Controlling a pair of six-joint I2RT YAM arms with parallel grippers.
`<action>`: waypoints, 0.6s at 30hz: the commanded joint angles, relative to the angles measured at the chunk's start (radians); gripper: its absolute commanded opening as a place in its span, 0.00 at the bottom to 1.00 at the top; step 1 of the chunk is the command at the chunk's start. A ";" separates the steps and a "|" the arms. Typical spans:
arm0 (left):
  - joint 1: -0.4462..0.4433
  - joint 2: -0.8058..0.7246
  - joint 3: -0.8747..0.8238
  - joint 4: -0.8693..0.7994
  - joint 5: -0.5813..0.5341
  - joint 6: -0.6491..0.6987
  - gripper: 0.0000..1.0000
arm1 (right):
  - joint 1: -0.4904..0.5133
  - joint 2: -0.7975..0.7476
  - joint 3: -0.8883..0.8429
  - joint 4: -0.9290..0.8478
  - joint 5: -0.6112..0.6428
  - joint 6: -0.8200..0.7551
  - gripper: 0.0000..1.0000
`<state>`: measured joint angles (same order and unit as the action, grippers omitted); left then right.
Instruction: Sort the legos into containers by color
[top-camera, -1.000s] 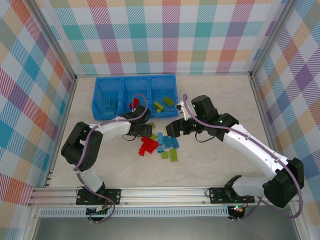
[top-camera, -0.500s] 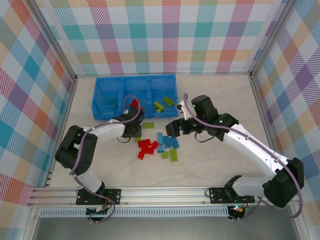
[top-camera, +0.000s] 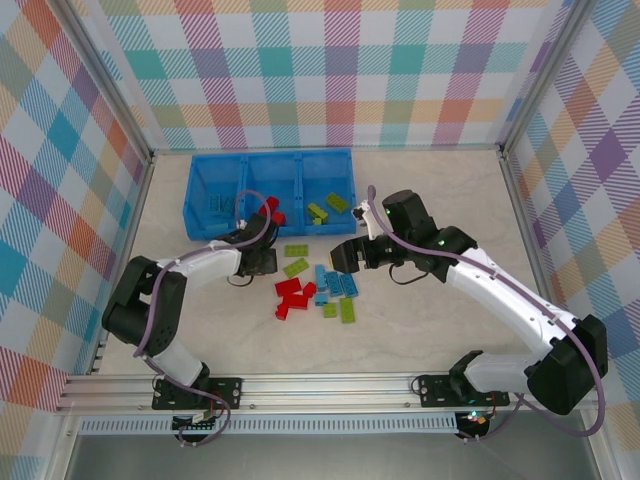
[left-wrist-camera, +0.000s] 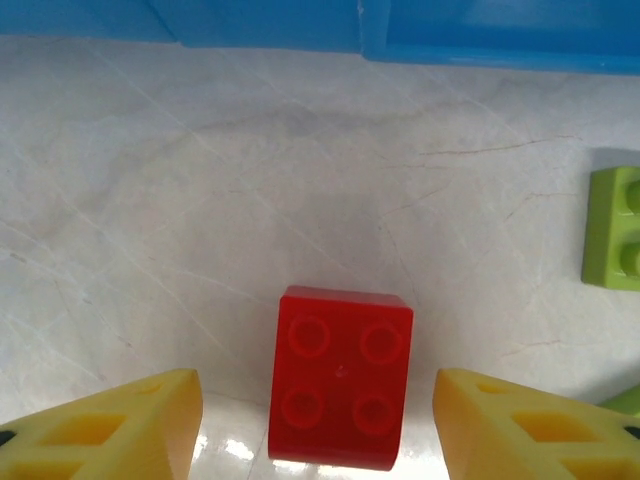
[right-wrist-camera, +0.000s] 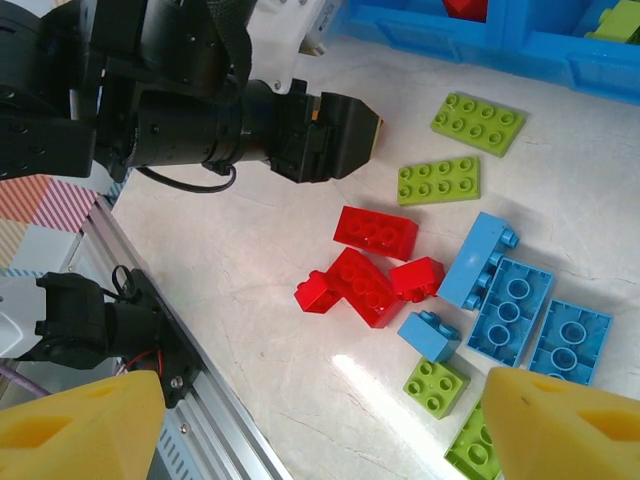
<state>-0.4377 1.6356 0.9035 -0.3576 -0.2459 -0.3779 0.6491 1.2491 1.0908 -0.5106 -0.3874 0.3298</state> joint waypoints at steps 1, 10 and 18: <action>0.016 0.045 0.032 0.014 0.014 0.008 0.56 | 0.003 -0.007 0.002 0.012 -0.016 0.010 0.85; 0.016 -0.008 -0.017 0.019 0.056 -0.003 0.15 | 0.008 0.041 0.034 -0.049 -0.046 0.012 0.86; 0.013 -0.260 0.140 -0.031 0.105 -0.001 0.15 | 0.024 0.054 0.040 -0.022 -0.033 0.020 0.87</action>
<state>-0.4332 1.4372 0.9443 -0.3920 -0.1478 -0.3779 0.6674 1.3029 1.1019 -0.5468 -0.4026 0.3370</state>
